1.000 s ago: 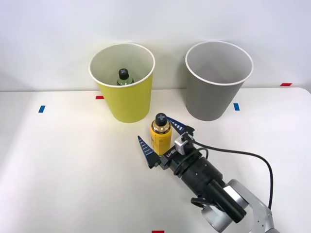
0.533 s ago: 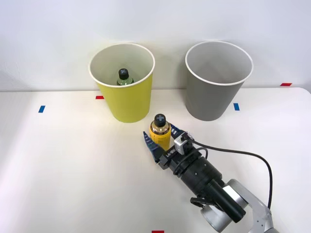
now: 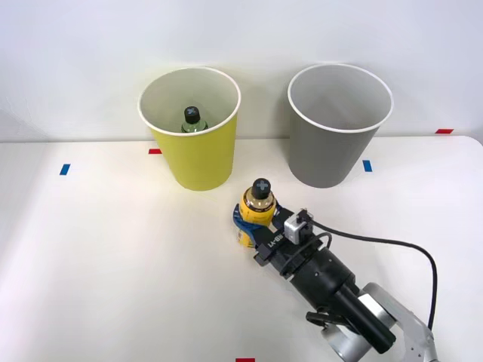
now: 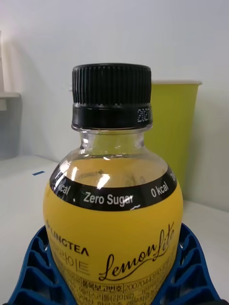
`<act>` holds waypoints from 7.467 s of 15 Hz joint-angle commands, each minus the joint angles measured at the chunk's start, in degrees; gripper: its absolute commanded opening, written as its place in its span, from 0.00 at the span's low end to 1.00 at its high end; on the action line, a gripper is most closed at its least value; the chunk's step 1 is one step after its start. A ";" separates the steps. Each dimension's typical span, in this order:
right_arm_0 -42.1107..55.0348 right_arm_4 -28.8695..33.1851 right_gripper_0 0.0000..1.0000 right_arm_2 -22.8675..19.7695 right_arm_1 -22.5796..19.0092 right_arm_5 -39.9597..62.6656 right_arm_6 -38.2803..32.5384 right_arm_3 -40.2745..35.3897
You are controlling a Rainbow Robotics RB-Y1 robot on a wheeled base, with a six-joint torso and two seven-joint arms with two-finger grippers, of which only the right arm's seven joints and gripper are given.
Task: Put cans in the gray bin, plastic bottles in the light green bin
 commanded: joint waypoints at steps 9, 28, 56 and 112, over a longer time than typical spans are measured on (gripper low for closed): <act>2.33 1.66 0.09 0.62 -9.86 16.72 -18.63 -29.95; -21.57 -2.21 0.09 -2.54 4.11 50.73 -25.40 -33.82; -49.26 5.00 0.97 -9.84 16.77 31.57 -26.45 17.33; 38.54 3.68 1.00 -25.84 1.12 -10.71 -15.11 -20.02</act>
